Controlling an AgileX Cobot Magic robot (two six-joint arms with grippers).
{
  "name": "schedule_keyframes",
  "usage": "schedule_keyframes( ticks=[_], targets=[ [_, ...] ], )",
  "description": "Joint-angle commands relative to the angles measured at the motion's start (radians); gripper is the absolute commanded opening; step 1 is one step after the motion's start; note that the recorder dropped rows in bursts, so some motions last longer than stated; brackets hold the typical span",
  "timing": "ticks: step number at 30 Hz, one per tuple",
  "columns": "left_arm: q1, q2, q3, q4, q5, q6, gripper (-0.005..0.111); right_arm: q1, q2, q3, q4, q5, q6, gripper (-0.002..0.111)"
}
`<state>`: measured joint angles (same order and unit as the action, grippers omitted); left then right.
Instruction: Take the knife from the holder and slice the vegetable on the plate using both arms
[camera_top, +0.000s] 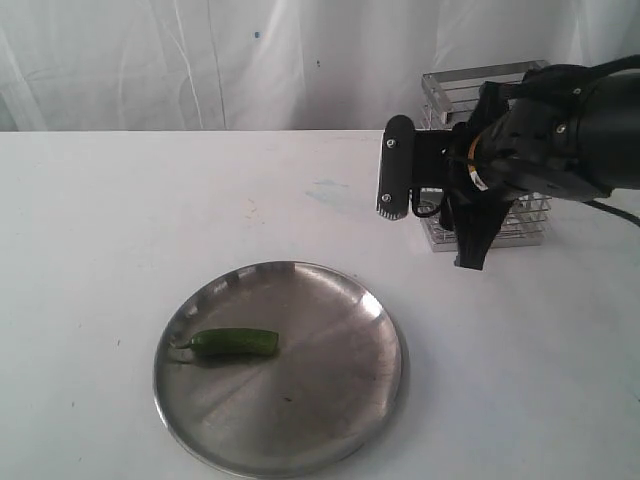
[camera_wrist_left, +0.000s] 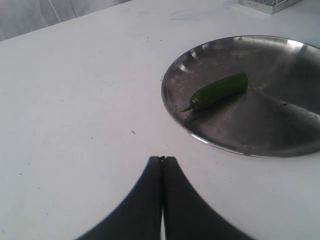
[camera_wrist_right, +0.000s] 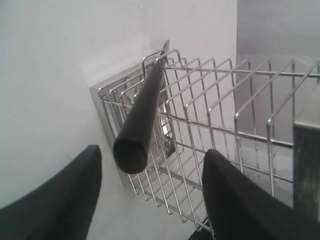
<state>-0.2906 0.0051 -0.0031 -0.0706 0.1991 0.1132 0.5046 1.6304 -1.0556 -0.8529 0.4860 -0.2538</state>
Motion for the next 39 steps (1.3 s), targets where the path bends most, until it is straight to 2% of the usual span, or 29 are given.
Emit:
schedule_keyframes(
  ticks=[1,9,15,24,32,39],
  targets=[
    [-0.001,-0.005,0.003,-0.003,0.004,-0.002,0.000,-0.006,0.035,-0.007,-0.027,-0.021,-0.012,0.055],
    [-0.001,-0.005,0.003,-0.003,0.004,-0.002,0.000,-0.028,0.104,-0.071,-0.067,0.000,0.023,0.055],
    [-0.001,-0.005,0.003,-0.003,0.004,-0.002,0.000,-0.047,0.110,-0.086,-0.064,0.010,0.026,0.043],
    [-0.001,-0.005,0.003,-0.003,0.004,-0.002,0.000,-0.047,0.116,-0.086,-0.058,0.004,0.026,0.041],
    [-0.001,-0.005,0.003,-0.003,0.004,-0.002,0.000,-0.047,0.091,-0.094,-0.034,0.036,0.091,0.001],
    [-0.001,-0.005,0.003,-0.003,0.004,-0.002,0.000,-0.047,0.054,-0.111,0.057,0.065,0.164,0.000]
  ],
)
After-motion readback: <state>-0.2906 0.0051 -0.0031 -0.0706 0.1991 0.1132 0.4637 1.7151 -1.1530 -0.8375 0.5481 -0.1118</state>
